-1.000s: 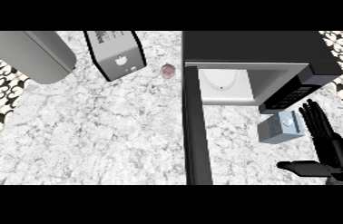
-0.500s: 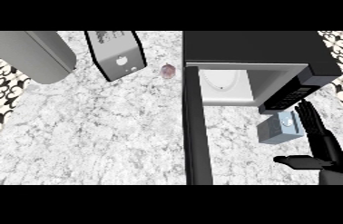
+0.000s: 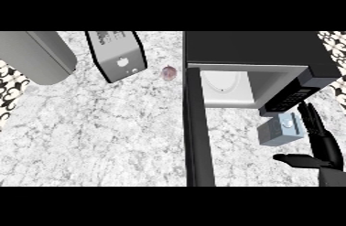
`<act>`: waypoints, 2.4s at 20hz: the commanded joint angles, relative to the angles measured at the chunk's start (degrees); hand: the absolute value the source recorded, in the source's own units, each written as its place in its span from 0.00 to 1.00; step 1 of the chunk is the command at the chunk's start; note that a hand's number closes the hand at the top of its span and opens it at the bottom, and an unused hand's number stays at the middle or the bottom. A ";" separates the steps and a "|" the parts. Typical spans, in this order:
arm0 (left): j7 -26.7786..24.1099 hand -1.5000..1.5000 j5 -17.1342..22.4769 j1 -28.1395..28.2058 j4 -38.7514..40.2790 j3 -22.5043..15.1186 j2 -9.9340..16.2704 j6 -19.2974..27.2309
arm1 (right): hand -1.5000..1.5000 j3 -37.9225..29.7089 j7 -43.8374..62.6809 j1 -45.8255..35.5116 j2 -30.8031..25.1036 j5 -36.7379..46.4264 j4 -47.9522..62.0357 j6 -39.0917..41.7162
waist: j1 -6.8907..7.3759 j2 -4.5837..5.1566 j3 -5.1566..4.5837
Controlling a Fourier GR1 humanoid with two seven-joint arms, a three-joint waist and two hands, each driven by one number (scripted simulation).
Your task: Pick up the milk, place it into the microwave and close the microwave
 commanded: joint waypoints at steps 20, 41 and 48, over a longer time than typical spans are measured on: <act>-1.13 0.00 3.29 0.37 -1.47 2.68 0.04 -2.07 | 1.00 3.49 -10.96 -3.82 4.63 -0.14 9.08 -5.32 | 0.66 1.20 1.04; 2.10 0.00 10.54 4.98 -4.68 7.51 -0.41 -4.50 | 1.00 11.46 17.92 -3.03 13.64 -2.55 -24.21 -11.11 | 0.26 0.99 0.94; 1.14 0.00 11.22 1.73 0.60 10.64 1.27 -6.45 | 1.00 13.24 27.94 -12.40 12.88 5.36 -23.93 -20.01 | 0.37 1.00 0.91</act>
